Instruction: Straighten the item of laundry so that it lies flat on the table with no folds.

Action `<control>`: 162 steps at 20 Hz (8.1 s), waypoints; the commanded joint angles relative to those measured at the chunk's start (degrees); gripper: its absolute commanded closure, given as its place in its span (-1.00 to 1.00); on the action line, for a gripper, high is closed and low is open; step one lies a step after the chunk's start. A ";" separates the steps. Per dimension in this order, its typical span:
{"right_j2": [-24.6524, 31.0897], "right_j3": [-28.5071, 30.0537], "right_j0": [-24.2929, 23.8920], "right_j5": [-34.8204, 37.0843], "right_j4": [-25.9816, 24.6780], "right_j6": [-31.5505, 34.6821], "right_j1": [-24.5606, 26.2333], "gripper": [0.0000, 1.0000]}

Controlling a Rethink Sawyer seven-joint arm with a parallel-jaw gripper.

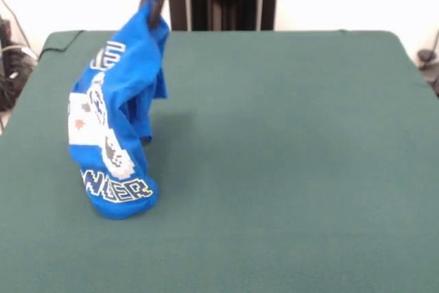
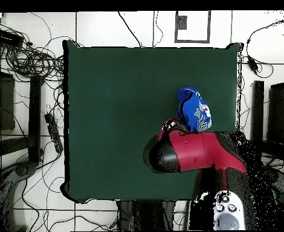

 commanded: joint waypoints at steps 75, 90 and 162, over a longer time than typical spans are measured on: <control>-27.07 -11.72 31.88 5.31 36.83 6.51 16.21 -1.00; -17.95 -2.17 20.67 -26.29 29.48 15.23 19.50 -1.00; -12.64 7.95 5.29 -52.91 20.39 15.41 27.95 -1.00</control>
